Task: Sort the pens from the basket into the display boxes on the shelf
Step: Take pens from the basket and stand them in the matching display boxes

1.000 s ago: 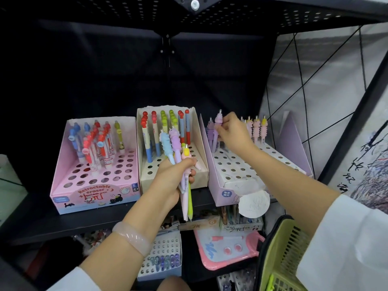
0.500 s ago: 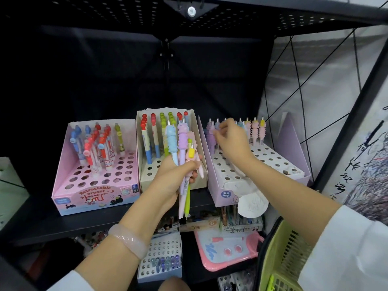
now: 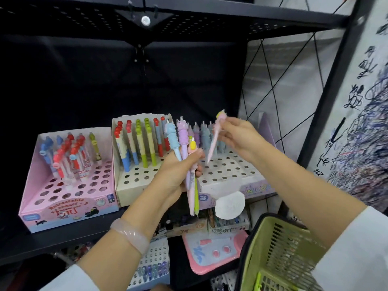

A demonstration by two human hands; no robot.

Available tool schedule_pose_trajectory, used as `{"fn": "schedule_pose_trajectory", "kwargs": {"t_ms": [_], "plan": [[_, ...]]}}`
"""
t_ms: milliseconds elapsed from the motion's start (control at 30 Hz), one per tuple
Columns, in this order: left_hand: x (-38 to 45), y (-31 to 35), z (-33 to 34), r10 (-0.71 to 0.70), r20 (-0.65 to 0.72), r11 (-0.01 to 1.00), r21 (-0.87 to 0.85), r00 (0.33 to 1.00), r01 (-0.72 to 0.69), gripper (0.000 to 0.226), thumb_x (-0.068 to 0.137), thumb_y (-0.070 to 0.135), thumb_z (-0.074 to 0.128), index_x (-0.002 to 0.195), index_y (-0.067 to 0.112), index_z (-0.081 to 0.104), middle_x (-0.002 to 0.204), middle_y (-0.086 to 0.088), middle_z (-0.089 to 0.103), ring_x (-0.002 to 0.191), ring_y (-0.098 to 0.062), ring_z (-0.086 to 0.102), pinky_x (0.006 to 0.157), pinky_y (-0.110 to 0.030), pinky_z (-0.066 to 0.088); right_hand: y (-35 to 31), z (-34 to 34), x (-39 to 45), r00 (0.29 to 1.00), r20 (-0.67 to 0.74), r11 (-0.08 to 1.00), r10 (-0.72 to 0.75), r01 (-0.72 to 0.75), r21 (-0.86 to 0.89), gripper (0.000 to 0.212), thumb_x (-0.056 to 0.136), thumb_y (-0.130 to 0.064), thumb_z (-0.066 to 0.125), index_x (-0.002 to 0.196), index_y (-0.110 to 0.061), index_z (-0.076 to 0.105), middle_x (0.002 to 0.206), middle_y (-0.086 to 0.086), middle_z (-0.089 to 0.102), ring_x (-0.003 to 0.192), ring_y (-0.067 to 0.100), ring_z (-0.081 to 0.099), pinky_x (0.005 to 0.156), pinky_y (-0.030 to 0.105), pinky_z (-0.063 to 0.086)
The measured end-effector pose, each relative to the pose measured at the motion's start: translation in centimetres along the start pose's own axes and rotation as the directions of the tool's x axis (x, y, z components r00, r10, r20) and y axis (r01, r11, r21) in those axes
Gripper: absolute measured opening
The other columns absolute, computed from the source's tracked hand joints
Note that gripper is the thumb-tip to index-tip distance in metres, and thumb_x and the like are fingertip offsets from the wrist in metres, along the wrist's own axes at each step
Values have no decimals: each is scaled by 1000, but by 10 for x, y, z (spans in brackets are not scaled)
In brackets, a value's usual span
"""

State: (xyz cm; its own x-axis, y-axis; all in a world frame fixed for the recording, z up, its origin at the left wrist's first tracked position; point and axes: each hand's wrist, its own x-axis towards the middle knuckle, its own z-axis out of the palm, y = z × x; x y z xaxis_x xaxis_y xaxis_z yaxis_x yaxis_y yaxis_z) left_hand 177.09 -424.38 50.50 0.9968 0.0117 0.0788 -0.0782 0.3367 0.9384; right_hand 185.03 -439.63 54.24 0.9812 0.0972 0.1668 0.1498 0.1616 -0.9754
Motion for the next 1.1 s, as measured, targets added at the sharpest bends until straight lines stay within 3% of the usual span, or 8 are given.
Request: {"fn": "schedule_pose_trajectory", "kwargs": {"t_ms": [167,233,367,567,733,967,1033,1100], "plan": [[9,0,14,-16,0,999,-31,1000,16,13,87,16,60,84,4,56,70,-7,57,48,-11,55,48,-22,50,-9,-48,23,939,-259,936,-228,138,-324,12,94,-11,53,104,-8,49,89,9,64,85,21,66,91,44,52],[11,-2,19,-24,-20,999,-31,1000,23,13,87,16,61,85,4,56,69,-7,58,48,-11,56,48,-22,51,-7,-55,29,914,-269,888,-303,168,-427,12,93,-12,53,104,-13,47,92,11,62,92,25,65,89,42,53],[15,-6,25,-28,-29,999,-21,999,27,11,88,14,60,88,4,56,70,-7,57,47,-10,56,47,-22,51,8,-57,35,897,-162,710,-411,204,-674,12,94,-21,53,103,-14,50,81,-2,60,72,8,57,73,27,50],[19,-6,25,-29,-43,1000,-9,999,29,12,88,16,61,88,5,57,71,-8,58,49,-11,57,48,-22,51,18,-55,45,947,-29,622,-321,187,-760,26,94,-16,52,117,-4,50,98,16,65,88,25,62,81,38,52],[18,-7,24,-13,-34,1000,-19,999,13,14,88,20,61,89,6,58,69,-5,60,50,-11,57,50,-22,51,28,-51,52,976,80,411,-201,158,-898,25,93,-14,51,114,-2,50,96,18,61,90,33,59,72,32,44],[17,-3,17,-4,-63,998,-61,998,0,22,88,27,58,91,5,58,75,-8,58,49,-11,53,48,-21,49,37,-53,36,974,31,347,-224,109,-931,35,92,-12,51,125,-3,43,108,18,61,99,36,58,73,34,43],[16,-3,15,-3,-65,996,-86,998,-2,25,87,30,58,91,5,57,74,-8,58,49,-11,52,47,-20,48,29,-42,24,929,-22,435,-369,152,-887,30,92,-16,53,120,-6,49,103,8,60,93,25,57,69,28,39],[15,-3,14,3,-65,996,-84,998,-8,27,86,33,58,90,6,57,73,-7,58,50,-11,52,47,-20,48,19,-24,9,941,9,623,-337,230,-748,24,91,-25,56,113,-14,57,97,-3,60,83,11,57,68,22,41]]}}
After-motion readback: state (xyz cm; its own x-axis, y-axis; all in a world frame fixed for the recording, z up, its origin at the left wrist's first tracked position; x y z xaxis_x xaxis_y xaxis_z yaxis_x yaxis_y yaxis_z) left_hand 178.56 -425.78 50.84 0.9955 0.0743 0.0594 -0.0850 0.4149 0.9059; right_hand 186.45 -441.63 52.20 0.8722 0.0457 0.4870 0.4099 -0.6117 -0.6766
